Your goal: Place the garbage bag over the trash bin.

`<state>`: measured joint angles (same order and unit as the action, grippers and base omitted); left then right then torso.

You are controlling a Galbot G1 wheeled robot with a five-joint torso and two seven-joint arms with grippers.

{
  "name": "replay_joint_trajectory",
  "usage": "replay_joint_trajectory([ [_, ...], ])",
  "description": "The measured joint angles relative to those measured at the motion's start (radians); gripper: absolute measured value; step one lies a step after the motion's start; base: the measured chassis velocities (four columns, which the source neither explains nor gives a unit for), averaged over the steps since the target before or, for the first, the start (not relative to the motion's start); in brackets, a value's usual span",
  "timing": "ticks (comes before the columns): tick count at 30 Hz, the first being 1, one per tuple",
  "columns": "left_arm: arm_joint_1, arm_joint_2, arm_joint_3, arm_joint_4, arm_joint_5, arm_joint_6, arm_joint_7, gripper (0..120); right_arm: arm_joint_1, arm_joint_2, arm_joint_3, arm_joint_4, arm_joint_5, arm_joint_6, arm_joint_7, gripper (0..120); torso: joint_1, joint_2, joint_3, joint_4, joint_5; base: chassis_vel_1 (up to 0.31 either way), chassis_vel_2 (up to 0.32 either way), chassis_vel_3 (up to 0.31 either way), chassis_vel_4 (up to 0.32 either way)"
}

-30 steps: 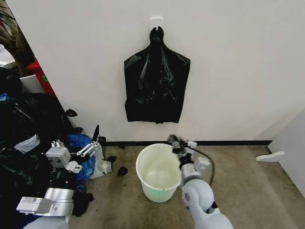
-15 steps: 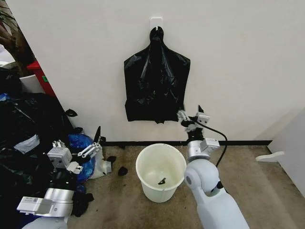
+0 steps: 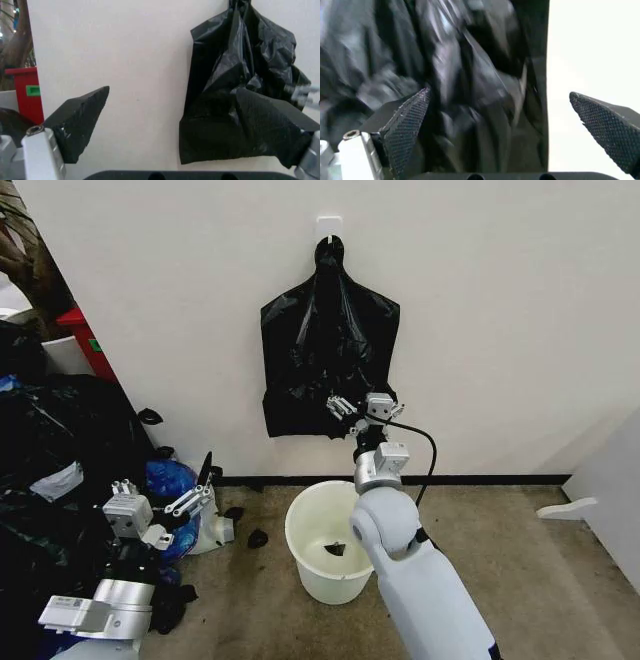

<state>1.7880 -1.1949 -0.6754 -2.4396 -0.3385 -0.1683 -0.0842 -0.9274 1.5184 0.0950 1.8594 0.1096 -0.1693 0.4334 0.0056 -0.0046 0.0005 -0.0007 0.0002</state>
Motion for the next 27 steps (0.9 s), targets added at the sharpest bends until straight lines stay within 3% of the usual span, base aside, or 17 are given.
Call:
replay_joint_trajectory([
  [8,-0.004,-0.002,0.007,0.001,0.003,-0.004,0.013,100,0.013,0.004,0.041,-0.083,-0.019,0.01,-0.01,98,0.0,0.0,0.0,0.0001,0.0,0.0,0.0,0.0,0.0],
  [14,-0.009,-0.001,0.008,0.004,0.004,-0.004,0.014,100,0.048,-0.01,0.044,-0.081,0.058,0.026,-0.025,73,0.0,0.0,0.0,0.0,0.0,0.0,0.0,0.0,0.0],
  [16,-0.009,0.0,0.008,0.004,0.004,-0.004,0.014,100,0.05,-0.01,0.042,-0.08,0.067,0.026,-0.026,71,0.0,0.0,0.0,0.0,0.0,0.0,0.0,0.0,0.0],
  [19,-0.011,0.009,0.013,0.009,0.004,-0.004,0.014,100,0.064,-0.009,0.038,-0.075,0.117,0.037,-0.04,56,0.0,0.0,0.0,0.0003,-0.0001,0.0,0.0,0.0,0.0],
  [24,-0.021,0.099,0.023,0.043,-0.019,-0.005,0.015,100,0.07,-0.014,0.038,-0.069,0.131,0.063,-0.04,41,0.0,0.0,0.0,0.0005,-0.0002,0.0,0.0,0.0,0.0],
  [27,-0.08,0.24,0.043,0.099,-0.05,0.003,0.014,100,0.065,-0.027,0.032,-0.035,0.141,0.076,-0.032,28,0.0,0.0,0.0,-0.0001,-0.0003,0.0,0.0,0.0,0.0],
])
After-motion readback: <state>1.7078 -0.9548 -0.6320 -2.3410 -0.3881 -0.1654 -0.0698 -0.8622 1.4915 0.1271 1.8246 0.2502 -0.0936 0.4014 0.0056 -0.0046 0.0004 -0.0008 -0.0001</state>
